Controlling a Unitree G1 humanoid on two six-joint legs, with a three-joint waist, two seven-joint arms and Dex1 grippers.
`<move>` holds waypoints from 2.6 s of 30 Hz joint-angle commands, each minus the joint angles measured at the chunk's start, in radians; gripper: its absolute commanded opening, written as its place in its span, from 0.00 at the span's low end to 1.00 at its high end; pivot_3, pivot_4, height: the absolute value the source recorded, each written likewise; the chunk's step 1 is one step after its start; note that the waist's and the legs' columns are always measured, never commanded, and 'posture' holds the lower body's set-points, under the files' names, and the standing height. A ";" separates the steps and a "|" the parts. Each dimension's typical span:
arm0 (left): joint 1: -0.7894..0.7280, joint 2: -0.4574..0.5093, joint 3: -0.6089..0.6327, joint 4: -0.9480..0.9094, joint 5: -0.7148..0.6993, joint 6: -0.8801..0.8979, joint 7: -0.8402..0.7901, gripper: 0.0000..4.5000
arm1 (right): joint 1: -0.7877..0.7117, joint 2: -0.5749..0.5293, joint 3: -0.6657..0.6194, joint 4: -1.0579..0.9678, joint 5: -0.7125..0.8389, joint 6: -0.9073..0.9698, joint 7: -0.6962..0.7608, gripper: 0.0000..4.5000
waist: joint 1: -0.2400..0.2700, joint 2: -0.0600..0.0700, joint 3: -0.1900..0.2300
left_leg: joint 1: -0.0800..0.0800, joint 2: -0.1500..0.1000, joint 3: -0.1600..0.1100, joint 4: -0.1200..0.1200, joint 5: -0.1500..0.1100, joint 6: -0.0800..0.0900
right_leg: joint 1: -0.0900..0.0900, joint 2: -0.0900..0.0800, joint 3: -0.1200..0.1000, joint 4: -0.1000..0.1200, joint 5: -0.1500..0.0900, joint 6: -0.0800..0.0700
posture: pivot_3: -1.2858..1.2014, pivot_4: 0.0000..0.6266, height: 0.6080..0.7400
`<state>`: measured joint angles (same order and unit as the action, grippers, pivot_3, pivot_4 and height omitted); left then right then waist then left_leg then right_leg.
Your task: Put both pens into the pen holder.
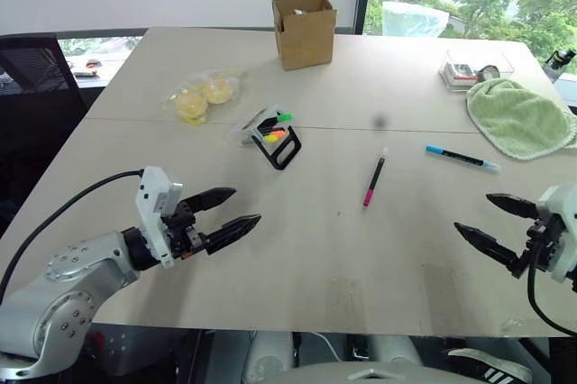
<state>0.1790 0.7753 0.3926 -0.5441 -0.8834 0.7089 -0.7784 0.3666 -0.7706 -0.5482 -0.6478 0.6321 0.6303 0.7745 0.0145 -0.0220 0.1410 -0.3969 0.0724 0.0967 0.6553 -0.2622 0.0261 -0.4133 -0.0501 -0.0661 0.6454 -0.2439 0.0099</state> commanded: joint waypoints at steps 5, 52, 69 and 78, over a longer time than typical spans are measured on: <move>-0.118 0.003 -0.042 -0.016 0.025 -0.060 -0.034 0.99 | -0.215 -0.049 0.130 0.059 -0.062 0.134 -0.170 1.00 | -0.003 -0.001 0.002 | 0.001 -0.001 0.000 0.002 0.000 0.000 | 0.000 0.001 0.000 0.000 -0.001 -0.002 | 0.52 0.24 1.00; -0.805 -0.503 -0.363 0.375 -0.541 0.265 0.557 0.82 | -0.852 0.412 0.063 -0.151 0.202 0.984 -0.055 0.00 | -0.002 0.004 0.008 | -0.001 -0.018 -0.024 0.014 0.002 -0.002 | 0.002 0.004 0.008 0.013 0.005 0.000 | 0.52 0.24 1.00; -0.816 -0.382 -0.267 0.310 -0.512 0.304 0.458 0.00 | -0.816 0.355 0.112 -0.142 0.278 0.780 -0.213 0.63 | -0.002 0.002 0.009 | -0.002 -0.019 -0.027 0.012 0.002 -0.001 | 0.001 0.005 0.013 0.012 0.004 0.001 | 0.52 0.24 1.00; -0.776 -0.120 -0.479 0.082 0.325 -0.179 0.406 0.00 | -0.697 0.070 0.180 -0.196 0.240 0.447 -0.043 0.99 | -0.002 -0.001 0.011 | -0.001 -0.019 -0.026 0.008 0.001 -0.001 | 0.001 0.006 0.015 0.009 0.004 0.002 | 0.52 0.24 1.00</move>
<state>-0.6124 0.6256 -0.0151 -0.3934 -0.7661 0.6798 -0.3664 -0.3375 -0.6822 -0.3600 -0.8177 0.8435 1.1410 0.6936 0.0130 -0.0228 0.1522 -0.3977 0.0534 0.0706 0.6632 -0.2608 0.0249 -0.4121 -0.0442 -0.0515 0.6538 -0.2402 0.0116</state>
